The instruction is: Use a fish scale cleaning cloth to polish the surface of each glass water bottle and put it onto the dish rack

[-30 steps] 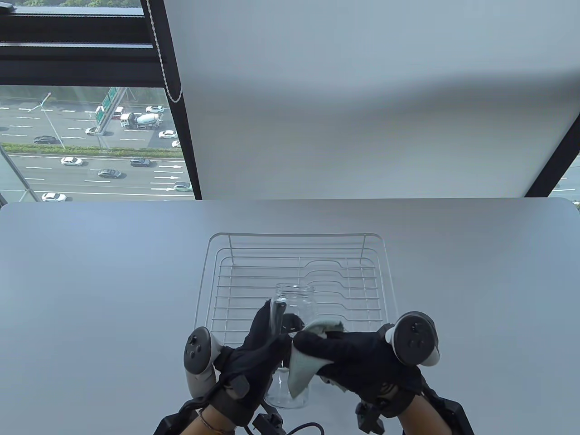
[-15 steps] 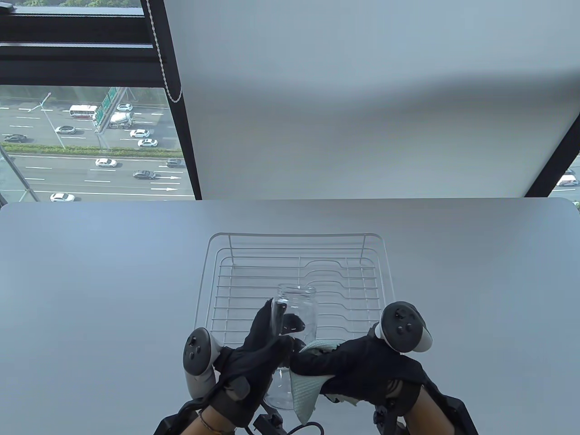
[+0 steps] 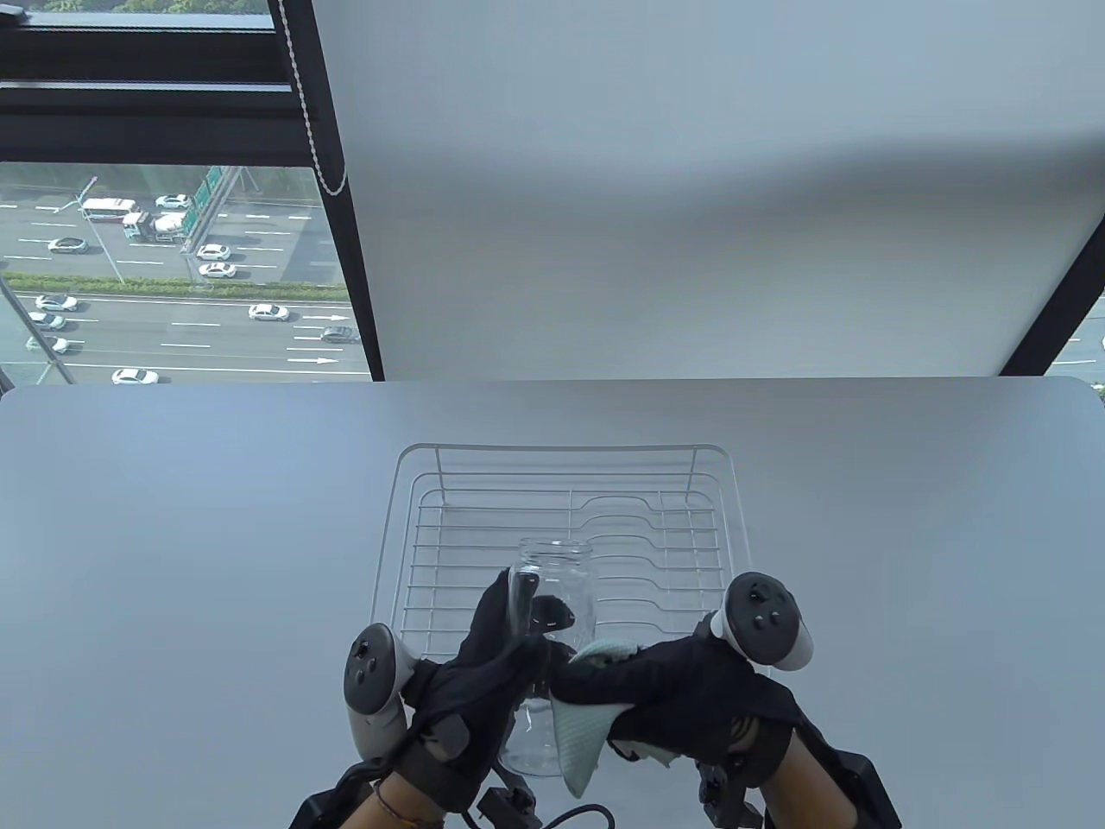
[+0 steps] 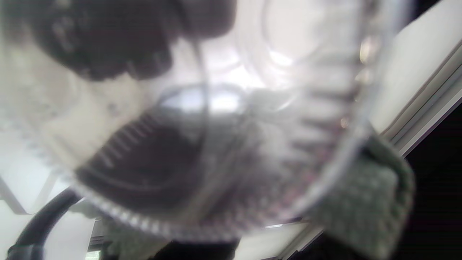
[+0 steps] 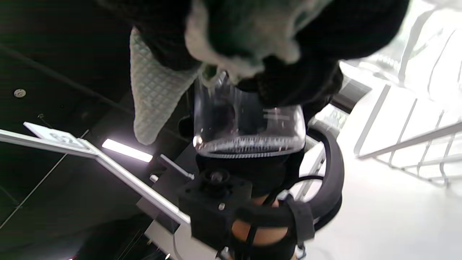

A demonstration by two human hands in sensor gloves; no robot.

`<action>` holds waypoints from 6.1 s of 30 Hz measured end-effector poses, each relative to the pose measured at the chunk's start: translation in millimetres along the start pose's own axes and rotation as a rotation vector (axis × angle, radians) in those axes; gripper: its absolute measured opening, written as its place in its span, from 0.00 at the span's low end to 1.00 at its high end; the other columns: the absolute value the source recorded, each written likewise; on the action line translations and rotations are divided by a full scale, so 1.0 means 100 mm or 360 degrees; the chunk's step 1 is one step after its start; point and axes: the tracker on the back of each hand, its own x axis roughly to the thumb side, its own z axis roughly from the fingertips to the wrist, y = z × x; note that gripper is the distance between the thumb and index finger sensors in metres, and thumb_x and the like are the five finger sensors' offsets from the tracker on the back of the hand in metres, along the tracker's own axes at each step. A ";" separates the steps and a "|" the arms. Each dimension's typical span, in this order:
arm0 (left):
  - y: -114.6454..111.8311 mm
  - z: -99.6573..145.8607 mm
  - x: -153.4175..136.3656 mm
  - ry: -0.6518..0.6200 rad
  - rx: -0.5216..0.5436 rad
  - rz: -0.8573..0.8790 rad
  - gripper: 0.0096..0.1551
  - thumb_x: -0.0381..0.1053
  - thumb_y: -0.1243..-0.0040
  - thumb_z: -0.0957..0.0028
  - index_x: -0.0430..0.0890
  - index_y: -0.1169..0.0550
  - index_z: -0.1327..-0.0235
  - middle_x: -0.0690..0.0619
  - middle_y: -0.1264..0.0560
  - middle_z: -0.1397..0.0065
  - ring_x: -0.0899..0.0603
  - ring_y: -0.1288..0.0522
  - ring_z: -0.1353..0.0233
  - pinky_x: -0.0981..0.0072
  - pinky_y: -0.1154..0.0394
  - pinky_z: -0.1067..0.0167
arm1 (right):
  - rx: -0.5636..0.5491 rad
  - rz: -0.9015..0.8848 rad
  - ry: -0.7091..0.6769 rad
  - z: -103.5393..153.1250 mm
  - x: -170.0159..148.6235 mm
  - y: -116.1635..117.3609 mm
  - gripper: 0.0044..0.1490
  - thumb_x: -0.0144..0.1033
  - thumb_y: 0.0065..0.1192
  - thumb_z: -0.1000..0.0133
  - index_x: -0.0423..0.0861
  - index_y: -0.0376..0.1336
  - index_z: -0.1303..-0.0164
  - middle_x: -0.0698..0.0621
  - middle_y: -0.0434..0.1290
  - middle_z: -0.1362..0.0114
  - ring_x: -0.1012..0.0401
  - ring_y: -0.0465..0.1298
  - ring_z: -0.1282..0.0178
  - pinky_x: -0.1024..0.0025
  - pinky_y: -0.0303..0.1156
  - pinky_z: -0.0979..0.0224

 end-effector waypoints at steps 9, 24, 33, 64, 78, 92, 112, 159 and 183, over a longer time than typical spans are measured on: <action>0.00 0.00 -0.02 0.0010 -0.0002 0.0024 0.61 0.74 0.42 0.43 0.38 0.55 0.20 0.34 0.42 0.23 0.27 0.23 0.39 0.38 0.21 0.45 | 0.0442 -0.0210 0.0067 -0.05 -0.05 0.09 0.31 0.48 0.66 0.39 0.74 0.57 0.27 0.41 0.77 0.48 0.54 0.82 0.60 0.61 0.79 0.57; -0.01 0.01 0.02 -0.0027 0.0021 0.0048 0.61 0.74 0.43 0.42 0.38 0.56 0.20 0.34 0.43 0.23 0.27 0.24 0.38 0.38 0.22 0.45 | 0.0293 -0.0122 0.0005 -0.04 -0.03 0.08 0.32 0.47 0.64 0.39 0.76 0.56 0.26 0.41 0.77 0.48 0.53 0.82 0.59 0.60 0.79 0.56; -0.01 -0.01 -0.02 -0.0012 0.0010 0.0065 0.61 0.74 0.43 0.42 0.38 0.56 0.20 0.34 0.43 0.23 0.27 0.24 0.38 0.38 0.21 0.45 | 0.0233 -0.0062 0.0044 0.00 0.00 0.07 0.33 0.48 0.63 0.39 0.76 0.54 0.26 0.42 0.76 0.47 0.54 0.82 0.59 0.61 0.79 0.56; -0.06 0.00 0.00 -0.0025 -0.0038 -0.0025 0.61 0.73 0.42 0.42 0.38 0.57 0.21 0.34 0.44 0.23 0.26 0.25 0.37 0.37 0.23 0.44 | -0.0079 0.0032 0.0066 0.06 0.08 -0.07 0.33 0.48 0.62 0.38 0.75 0.54 0.24 0.40 0.75 0.44 0.52 0.81 0.55 0.58 0.78 0.52; -0.11 0.01 -0.01 -0.0031 -0.0078 0.0011 0.61 0.73 0.43 0.42 0.38 0.57 0.20 0.34 0.44 0.22 0.27 0.25 0.37 0.37 0.22 0.44 | -0.0377 0.0120 0.0044 0.11 0.09 -0.12 0.34 0.51 0.61 0.38 0.76 0.51 0.23 0.43 0.76 0.42 0.53 0.81 0.54 0.60 0.79 0.51; -0.10 -0.02 -0.03 -0.0013 -0.0141 0.0042 0.62 0.72 0.42 0.42 0.38 0.59 0.20 0.34 0.45 0.21 0.26 0.25 0.36 0.36 0.23 0.43 | -0.0492 0.0112 0.0095 0.11 0.05 -0.09 0.35 0.51 0.60 0.38 0.76 0.50 0.23 0.43 0.75 0.41 0.53 0.81 0.52 0.60 0.79 0.50; -0.02 0.00 0.02 -0.0119 -0.0011 0.0071 0.60 0.70 0.41 0.43 0.38 0.58 0.20 0.33 0.45 0.21 0.25 0.26 0.36 0.34 0.24 0.42 | 0.0462 -0.0064 0.0109 -0.02 0.08 0.11 0.32 0.46 0.63 0.38 0.76 0.54 0.26 0.39 0.76 0.45 0.52 0.82 0.56 0.58 0.80 0.53; -0.04 0.00 -0.05 -0.0215 0.0029 0.0157 0.57 0.69 0.40 0.43 0.49 0.58 0.18 0.34 0.47 0.19 0.25 0.25 0.36 0.39 0.21 0.42 | -0.0027 0.0067 -0.0007 0.03 0.07 0.00 0.34 0.48 0.63 0.38 0.77 0.52 0.25 0.42 0.76 0.44 0.53 0.82 0.55 0.59 0.80 0.52; 0.01 -0.01 0.02 -0.0161 -0.0040 0.0079 0.57 0.65 0.36 0.44 0.51 0.57 0.17 0.32 0.49 0.19 0.22 0.28 0.33 0.36 0.24 0.40 | -0.0221 0.0107 0.0003 0.03 0.02 -0.01 0.35 0.49 0.62 0.39 0.79 0.51 0.25 0.44 0.77 0.44 0.54 0.82 0.55 0.60 0.80 0.53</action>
